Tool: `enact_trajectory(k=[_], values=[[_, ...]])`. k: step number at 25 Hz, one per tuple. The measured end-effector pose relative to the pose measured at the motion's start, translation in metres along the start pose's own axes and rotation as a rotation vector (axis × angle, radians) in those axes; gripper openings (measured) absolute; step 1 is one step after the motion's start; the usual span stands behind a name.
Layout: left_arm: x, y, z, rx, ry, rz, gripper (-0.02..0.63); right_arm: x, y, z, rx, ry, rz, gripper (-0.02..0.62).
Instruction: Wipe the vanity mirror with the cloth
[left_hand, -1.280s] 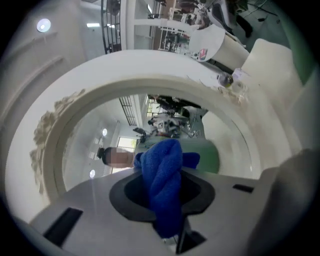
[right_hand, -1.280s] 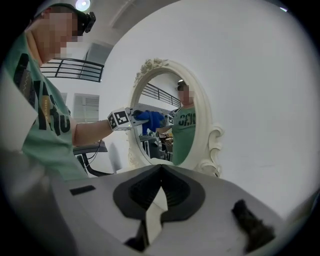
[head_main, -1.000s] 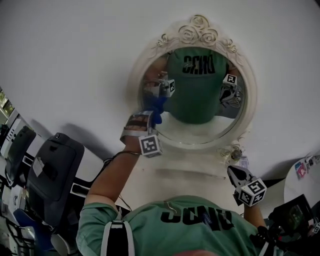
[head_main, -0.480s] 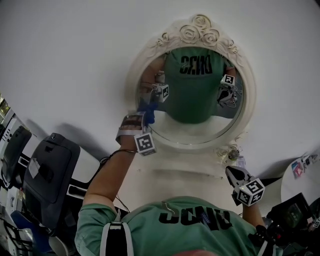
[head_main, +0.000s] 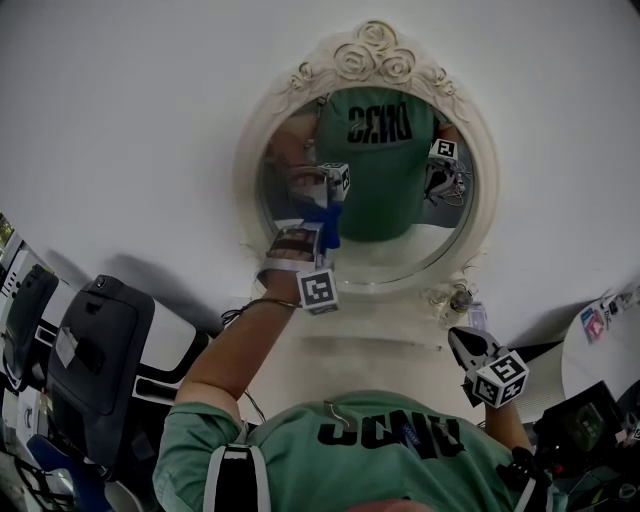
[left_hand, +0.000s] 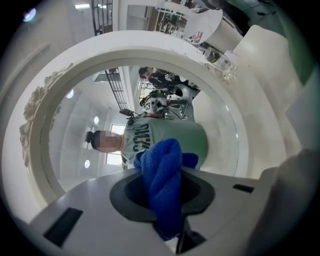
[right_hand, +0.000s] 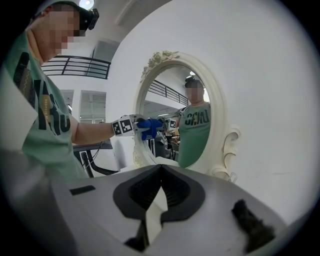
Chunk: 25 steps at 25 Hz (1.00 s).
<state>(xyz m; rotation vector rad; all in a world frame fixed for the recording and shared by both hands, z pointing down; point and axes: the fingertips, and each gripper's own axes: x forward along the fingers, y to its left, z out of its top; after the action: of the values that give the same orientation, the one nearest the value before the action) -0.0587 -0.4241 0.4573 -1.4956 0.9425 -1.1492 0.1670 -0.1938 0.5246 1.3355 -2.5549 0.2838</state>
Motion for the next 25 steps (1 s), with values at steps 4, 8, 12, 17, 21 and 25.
enact_trajectory(k=[4,8,12,17,21,25], values=[[0.005,-0.003,0.055,0.022,-0.092,-0.003,0.098,-0.013,-0.008,-0.01,0.022,0.004,-0.027,0.012],[0.012,-0.006,0.12,0.053,-0.186,-0.009,0.098,-0.037,-0.02,-0.018,0.044,0.001,-0.082,0.012],[0.017,-0.006,0.197,0.086,-0.293,0.008,0.098,-0.065,-0.033,-0.03,0.076,-0.003,-0.149,0.012],[0.029,-0.016,0.277,0.138,-0.366,0.003,0.099,-0.101,-0.046,-0.045,0.114,-0.011,-0.232,0.012],[0.033,-0.019,0.3,0.142,-0.379,0.002,0.1,-0.122,-0.054,-0.056,0.147,-0.017,-0.28,0.012],[0.031,-0.021,0.303,0.142,-0.408,-0.02,0.1,-0.122,-0.054,-0.055,0.146,-0.012,-0.271,0.012]])
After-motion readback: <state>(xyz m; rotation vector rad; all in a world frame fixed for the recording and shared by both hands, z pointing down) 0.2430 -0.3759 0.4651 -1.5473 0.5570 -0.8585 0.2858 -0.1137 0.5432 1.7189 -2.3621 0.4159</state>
